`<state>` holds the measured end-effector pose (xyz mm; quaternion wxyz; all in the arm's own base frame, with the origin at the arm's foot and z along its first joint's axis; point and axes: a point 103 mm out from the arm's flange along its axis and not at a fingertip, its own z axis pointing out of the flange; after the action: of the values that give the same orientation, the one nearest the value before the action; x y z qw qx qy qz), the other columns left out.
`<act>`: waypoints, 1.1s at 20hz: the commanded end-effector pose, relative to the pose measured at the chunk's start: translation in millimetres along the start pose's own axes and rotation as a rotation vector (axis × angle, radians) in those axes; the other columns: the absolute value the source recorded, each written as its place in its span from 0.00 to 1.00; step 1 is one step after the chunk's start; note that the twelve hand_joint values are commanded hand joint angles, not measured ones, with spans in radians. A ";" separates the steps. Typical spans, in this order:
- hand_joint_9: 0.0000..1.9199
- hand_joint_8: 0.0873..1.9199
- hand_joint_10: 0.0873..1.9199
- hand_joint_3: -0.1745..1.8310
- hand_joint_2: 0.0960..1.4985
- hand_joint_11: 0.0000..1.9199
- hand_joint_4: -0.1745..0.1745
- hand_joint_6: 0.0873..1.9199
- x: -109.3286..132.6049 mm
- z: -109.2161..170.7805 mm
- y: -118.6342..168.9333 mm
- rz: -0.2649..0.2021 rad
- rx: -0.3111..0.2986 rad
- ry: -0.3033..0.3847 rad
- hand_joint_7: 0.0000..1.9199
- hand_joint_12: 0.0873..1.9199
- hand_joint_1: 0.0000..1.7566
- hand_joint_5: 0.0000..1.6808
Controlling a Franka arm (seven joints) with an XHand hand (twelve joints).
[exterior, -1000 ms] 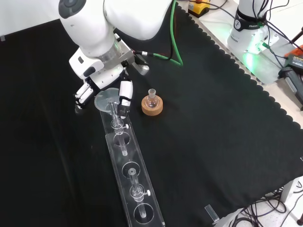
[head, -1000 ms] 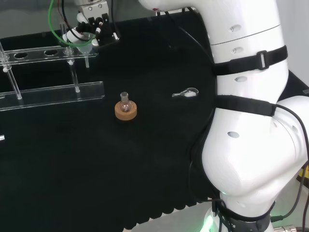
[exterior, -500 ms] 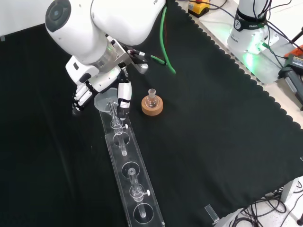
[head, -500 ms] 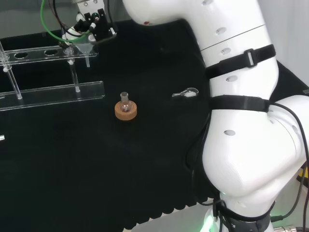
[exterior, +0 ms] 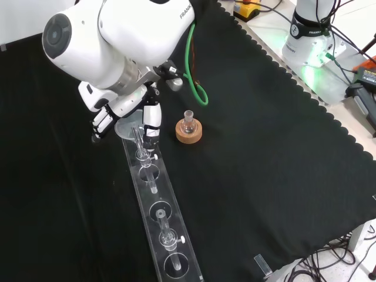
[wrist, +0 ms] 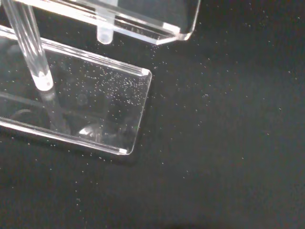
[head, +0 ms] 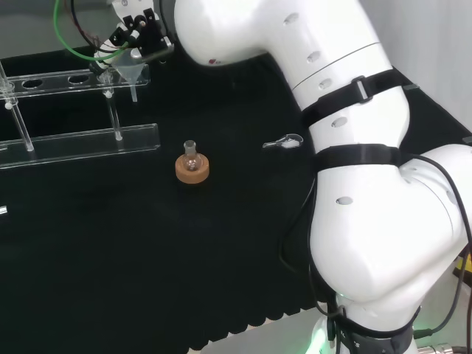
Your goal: Pick up the funnel from the transparent funnel stand.
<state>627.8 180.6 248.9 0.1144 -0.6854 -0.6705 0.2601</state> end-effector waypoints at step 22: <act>1.00 0.51 0.60 0.24 0.61 1.00 0.97 0.66 -10.4 8.8 -45.6 0.084 -0.293 -0.062 1.00 0.53 0.49 0.84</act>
<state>609.9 178.3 254.7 0.0612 -0.7142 -0.6397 0.2773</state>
